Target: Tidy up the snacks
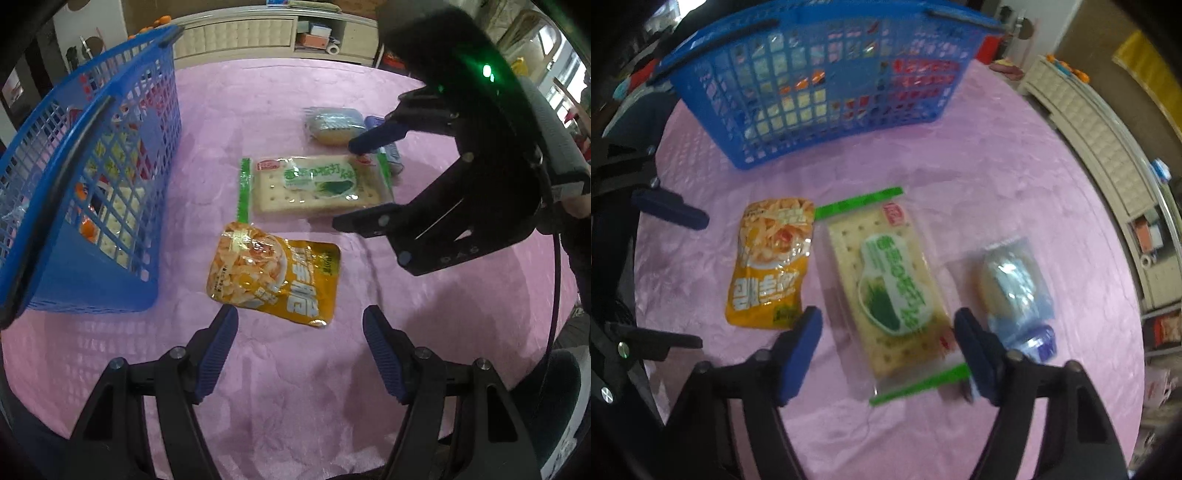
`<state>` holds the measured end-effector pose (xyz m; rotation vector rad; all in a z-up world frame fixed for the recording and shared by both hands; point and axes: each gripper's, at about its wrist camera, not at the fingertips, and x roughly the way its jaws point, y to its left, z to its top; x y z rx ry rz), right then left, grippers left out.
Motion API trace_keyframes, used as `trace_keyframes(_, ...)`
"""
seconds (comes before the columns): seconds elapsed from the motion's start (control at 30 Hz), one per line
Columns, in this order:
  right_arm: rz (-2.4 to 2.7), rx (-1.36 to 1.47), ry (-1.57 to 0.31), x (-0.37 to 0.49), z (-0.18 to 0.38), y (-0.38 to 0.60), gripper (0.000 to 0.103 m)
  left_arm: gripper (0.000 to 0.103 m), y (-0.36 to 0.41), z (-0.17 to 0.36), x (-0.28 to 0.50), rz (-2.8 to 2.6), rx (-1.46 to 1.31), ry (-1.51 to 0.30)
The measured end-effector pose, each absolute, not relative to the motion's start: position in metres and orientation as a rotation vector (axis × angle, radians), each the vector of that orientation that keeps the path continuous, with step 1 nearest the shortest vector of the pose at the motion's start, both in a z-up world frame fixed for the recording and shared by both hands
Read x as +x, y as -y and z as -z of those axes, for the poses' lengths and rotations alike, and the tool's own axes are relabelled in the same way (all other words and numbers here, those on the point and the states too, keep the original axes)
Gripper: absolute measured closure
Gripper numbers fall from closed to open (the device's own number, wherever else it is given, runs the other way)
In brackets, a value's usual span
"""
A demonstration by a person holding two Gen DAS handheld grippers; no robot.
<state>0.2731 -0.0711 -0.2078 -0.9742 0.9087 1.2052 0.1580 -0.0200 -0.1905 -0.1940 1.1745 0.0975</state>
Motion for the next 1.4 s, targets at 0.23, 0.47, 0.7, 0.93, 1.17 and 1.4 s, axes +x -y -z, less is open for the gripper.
trace_keyframes(0.23,-1.228,-0.967,-0.947,0.283,0.221,0.058,0.028,0.035,0.012,0.196,0.162,-0.103,-0.254,-1.189)
trace_keyframes(0.47,-1.154,-0.859,-1.016,0.287,0.221,0.068,0.039,0.035,0.013,0.196,0.157,-0.074,-0.204,-1.189)
trace_keyframes(0.7,-0.878,-0.555,-1.101,0.267,0.207,0.137,0.039,0.035,-0.003,0.198,0.148,-0.056,-0.24,-1.197)
trace_keyframes(0.93,-0.67,-0.352,-1.111,0.23,0.204,0.198,0.039,0.035,0.009,0.2,0.154,0.026,-0.017,-1.18)
trace_keyframes(1.17,-0.584,-0.262,-1.115,0.222,0.207,0.209,0.039,0.035,0.01,0.207,0.173,0.07,0.076,-1.196)
trace_keyframes(1.4,-0.578,-0.247,-1.12,0.223,0.217,0.191,0.039,0.022,0.01,0.226,0.198,0.121,0.124,-1.243)
